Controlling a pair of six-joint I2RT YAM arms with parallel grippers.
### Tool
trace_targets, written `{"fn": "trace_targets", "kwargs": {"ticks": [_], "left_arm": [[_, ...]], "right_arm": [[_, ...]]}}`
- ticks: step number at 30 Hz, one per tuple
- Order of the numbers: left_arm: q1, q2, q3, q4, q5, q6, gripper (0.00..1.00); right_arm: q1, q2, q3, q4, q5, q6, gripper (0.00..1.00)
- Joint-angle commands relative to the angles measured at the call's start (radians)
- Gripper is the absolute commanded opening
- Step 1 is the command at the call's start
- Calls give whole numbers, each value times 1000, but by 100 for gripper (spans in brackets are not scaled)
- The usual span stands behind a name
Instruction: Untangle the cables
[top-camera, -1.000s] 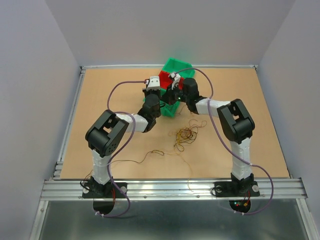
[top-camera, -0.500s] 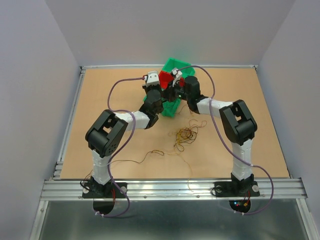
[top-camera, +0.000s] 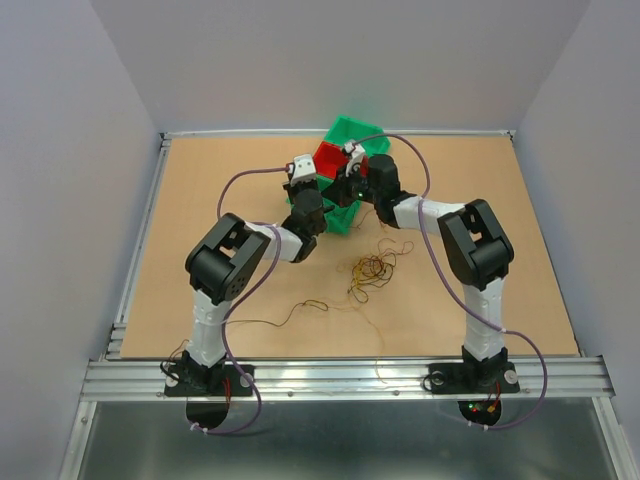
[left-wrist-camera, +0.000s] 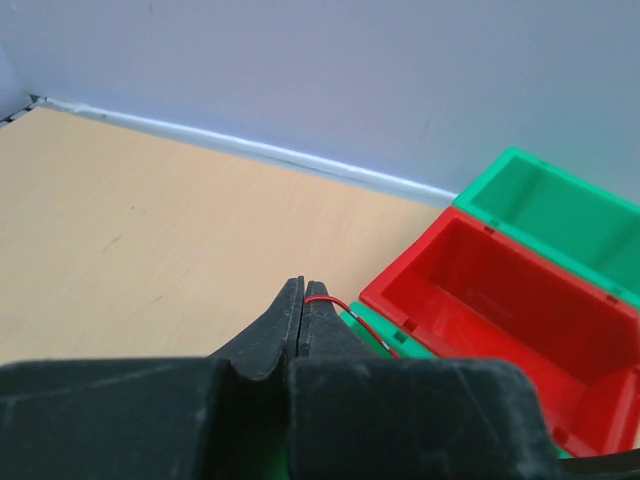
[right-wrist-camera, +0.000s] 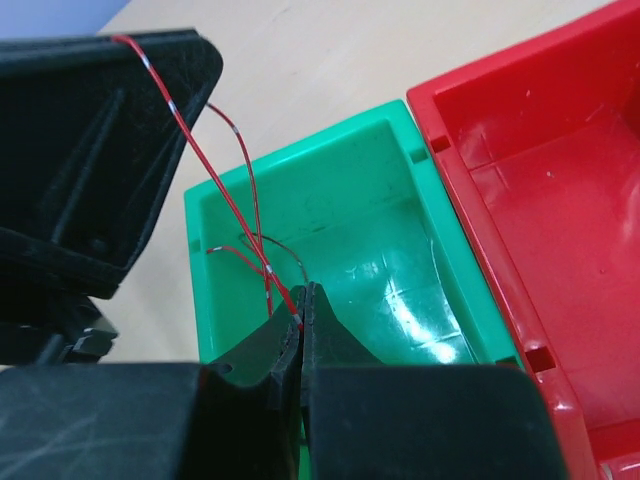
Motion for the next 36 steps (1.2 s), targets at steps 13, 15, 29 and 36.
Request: {"fn": "trace_targets", "kwargs": {"ticks": [13,15,29,36], "left_arm": [[36,-139,-160,161,139,-144,0],[36,-157,-170,107,237,-159,0],[36,-189,-158,-76,402,-187,0],[33,-148,-134,-90,390,-159,0]], "right_arm": [[-28,-16,-71,-101,5,-52,37],[-31,-25,-76,-98,6,-52,43],[-41,-180,-255,81,100,1,57],[-55,-263,-338,123,114,9,59]]}}
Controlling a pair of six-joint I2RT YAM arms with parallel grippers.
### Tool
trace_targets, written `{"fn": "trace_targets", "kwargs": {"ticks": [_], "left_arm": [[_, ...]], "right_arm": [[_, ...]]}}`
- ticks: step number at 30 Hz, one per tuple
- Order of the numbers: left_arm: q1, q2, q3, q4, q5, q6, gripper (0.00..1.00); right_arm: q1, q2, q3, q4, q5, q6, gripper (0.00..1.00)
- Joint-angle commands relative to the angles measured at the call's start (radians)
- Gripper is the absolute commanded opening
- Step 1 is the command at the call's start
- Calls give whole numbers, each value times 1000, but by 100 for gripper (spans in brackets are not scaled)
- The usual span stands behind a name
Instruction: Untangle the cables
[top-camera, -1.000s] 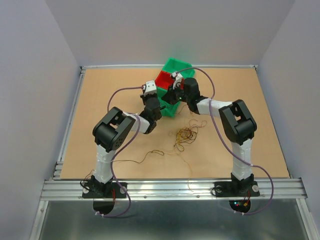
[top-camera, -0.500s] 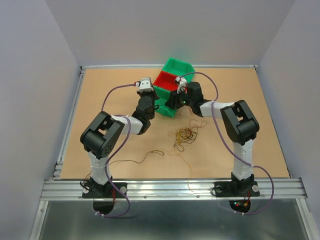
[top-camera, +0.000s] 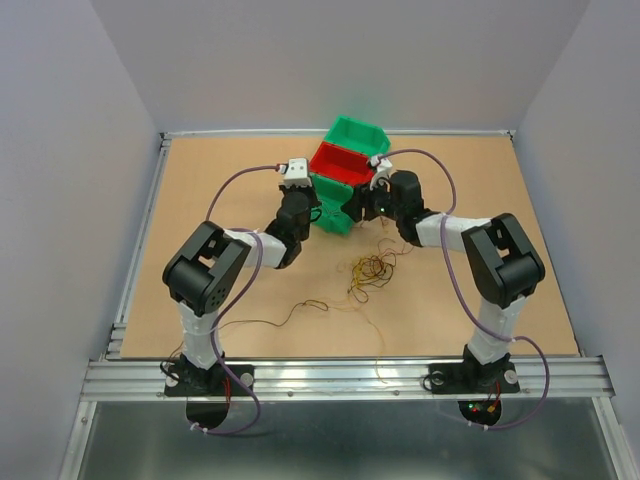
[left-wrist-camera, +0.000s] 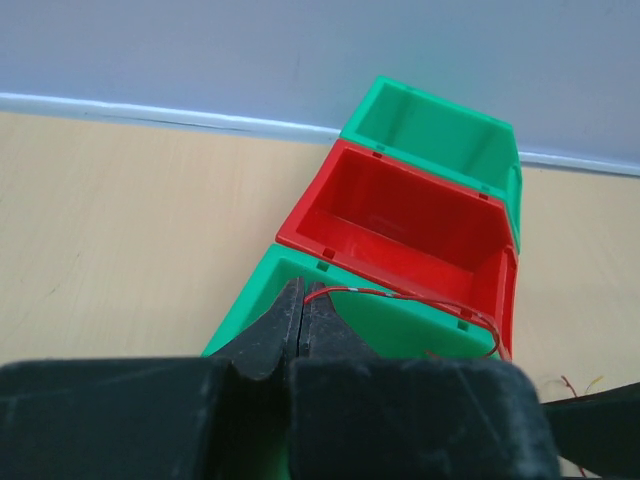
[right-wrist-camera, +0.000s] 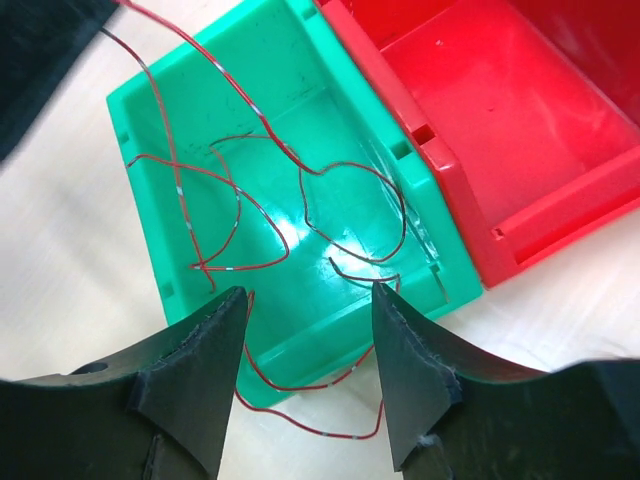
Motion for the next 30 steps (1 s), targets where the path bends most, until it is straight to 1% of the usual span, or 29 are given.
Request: {"fn": "trace_targets", "kwargs": {"ticks": [1,5,7,9,10,11,12,16,18,21,23,24,26,27,28,29,30], "left_arm": [[-10,4,43,12,-13,25,0],[-18,17,77,-49,-55,18,0],[-20,17,92,-86,-55,8,0],[-18,18,114,-149,-44,-13,0],[-20,17,128,-183,-39,-25,0],[-20,15,141,-221,-35,-39,0],[-18,17,172,-297,-19,-70,0],[-20,33,242,-471,23,-129,0],[-20,53,267,-523,42,-143,0],[-17,79,276,-539,50,-156,0],[-13,95,293,-577,60,-182,0],[-9,98,298,-594,85,-191,0],[0,104,299,-628,109,-215,0],[3,104,299,-637,116,-222,0],[8,104,295,-645,120,-225,0],[11,102,289,-645,125,-228,0],[25,102,280,-645,140,-234,0]], "right_arm": [[-11,-65,-40,105,19,11,59],[-14,-70,-63,169,-44,16,64],[-14,-53,-65,205,-108,20,72],[-14,-36,-41,231,-134,28,77],[-14,-24,-30,236,-135,26,84],[-14,-4,-19,240,-130,26,85],[-14,2,-7,242,-104,23,86],[-13,6,-11,274,-29,29,85],[-14,7,-13,294,-6,32,85],[-14,21,12,306,2,29,82],[-14,44,39,311,19,23,80],[-14,51,47,311,23,19,80],[-13,68,68,312,25,16,74],[-14,76,79,312,11,16,68],[-14,82,85,311,4,17,54],[-14,96,98,311,-3,14,47],[-14,102,104,311,-22,16,33]]}}
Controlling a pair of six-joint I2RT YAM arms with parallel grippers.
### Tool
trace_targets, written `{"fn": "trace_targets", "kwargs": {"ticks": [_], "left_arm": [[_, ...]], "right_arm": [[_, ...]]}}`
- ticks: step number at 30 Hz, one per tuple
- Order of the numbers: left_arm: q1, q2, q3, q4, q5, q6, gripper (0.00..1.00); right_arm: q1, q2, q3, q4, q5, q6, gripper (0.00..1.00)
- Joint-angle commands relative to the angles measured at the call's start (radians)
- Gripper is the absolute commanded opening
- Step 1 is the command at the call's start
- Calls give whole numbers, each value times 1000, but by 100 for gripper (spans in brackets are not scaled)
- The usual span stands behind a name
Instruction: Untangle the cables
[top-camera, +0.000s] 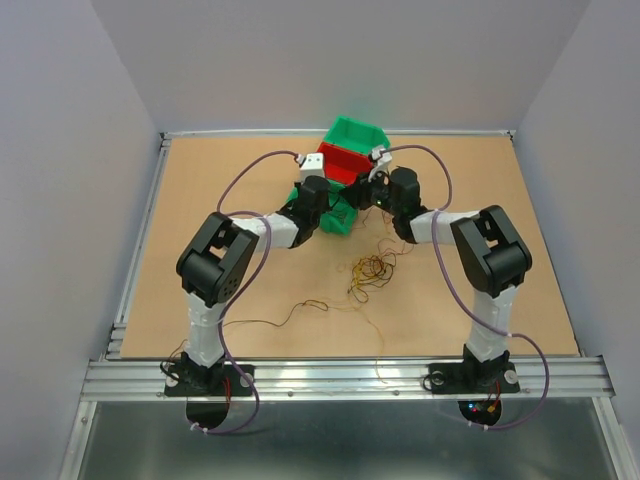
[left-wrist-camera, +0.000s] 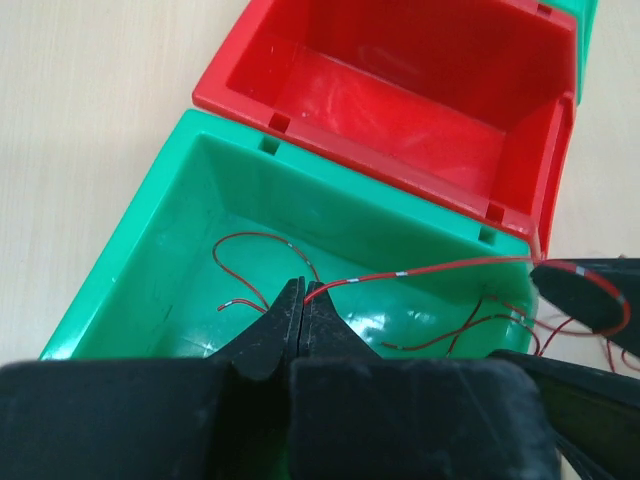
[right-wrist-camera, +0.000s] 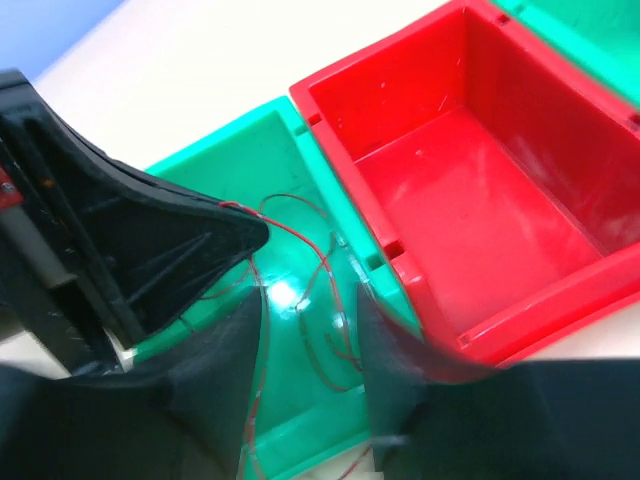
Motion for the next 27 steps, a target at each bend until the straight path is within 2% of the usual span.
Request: {"fn": "trace_targets", "kwargs": {"ticks": [1,2,3,6,8,9,10,11,13,14,17,24,27], "left_arm": [[33,-13,13,-42,51,-51,0],[44,-14,12,-37,64,-51,0],[59,-14,13,-31,93,-53,0],[80,-23,19,-26,158,-33,0],[81,-48,9,-20,167,-25,13],[81,-75,-8,-3,173,-18,23],[81,-76,-17,6,173,-18,23],[81,-106,-27,15,173,-8,35],[81,-138,-46,27,173,-2,44],[81,-169,-51,28,175,-2,54],[81,-215,-70,18,193,-2,67],[84,-309,-89,-6,199,16,71],[88,-373,-108,-3,196,22,72]], "right_arm": [[-3,29,77,72,-28,-6,27],[-3,41,80,71,-36,-4,21],[-3,47,86,72,-48,-1,10],[-3,64,96,74,-68,13,1],[-1,73,100,71,-83,17,1],[-1,78,108,69,-92,22,1],[-1,81,111,69,-97,23,1],[-1,84,114,65,-98,23,1],[-1,92,122,54,-105,28,0],[-1,96,137,37,-108,28,0],[0,121,169,-21,-112,25,1],[26,179,260,-199,-80,-36,1],[55,210,332,-341,-42,-111,0]]}}
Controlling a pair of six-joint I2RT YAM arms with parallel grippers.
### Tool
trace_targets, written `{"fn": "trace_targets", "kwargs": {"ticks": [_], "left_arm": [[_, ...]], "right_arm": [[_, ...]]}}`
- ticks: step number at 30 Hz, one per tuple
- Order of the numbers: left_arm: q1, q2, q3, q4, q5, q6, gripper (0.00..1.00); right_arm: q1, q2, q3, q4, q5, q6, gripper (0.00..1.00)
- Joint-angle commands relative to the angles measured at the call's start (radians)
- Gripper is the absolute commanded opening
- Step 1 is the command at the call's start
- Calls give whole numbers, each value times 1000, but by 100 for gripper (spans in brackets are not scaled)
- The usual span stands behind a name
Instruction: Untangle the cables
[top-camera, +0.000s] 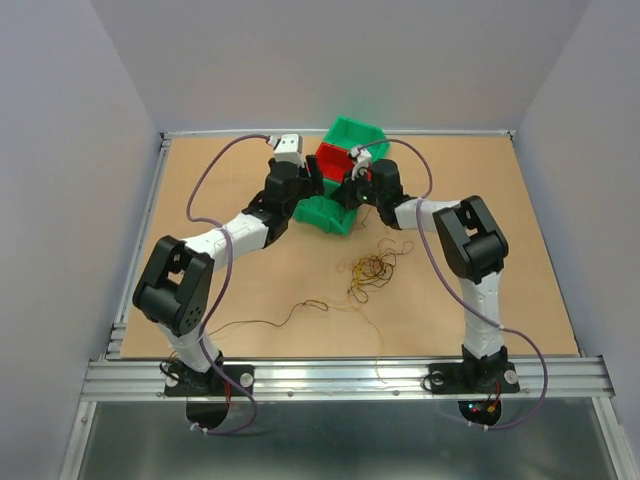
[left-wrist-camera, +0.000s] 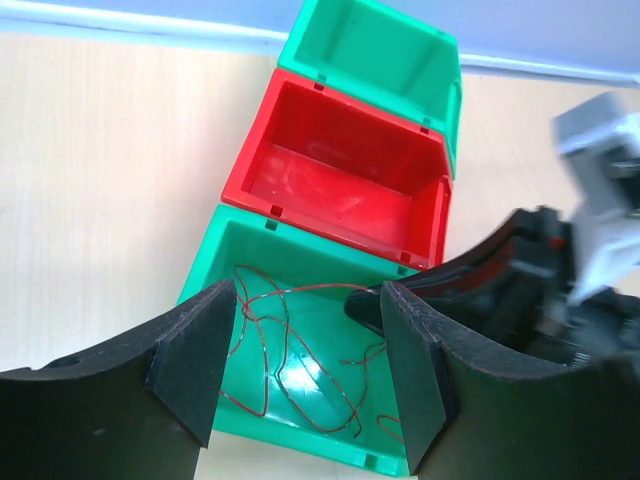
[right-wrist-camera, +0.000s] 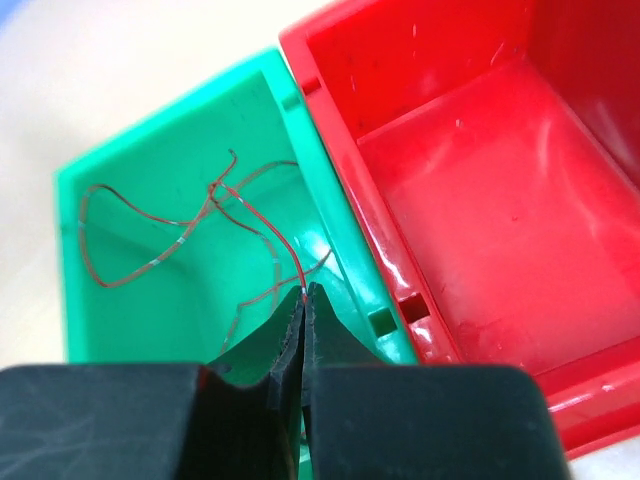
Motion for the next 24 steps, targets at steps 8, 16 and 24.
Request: {"fn": "trace_targets", "kwargs": {"ticks": [8,16,24], "left_arm": [[128,-415,-138,26,49,153,99],[229,-760,-358,-154,378,521,99],[267,-908,-474,-68,344,579,99]], "right_arm": [[78,-13,127,-234,143,-130,23],[76,-177,57,-171,90,-117,80],[93,-348,-114,-137,-48,-154,99]]}}
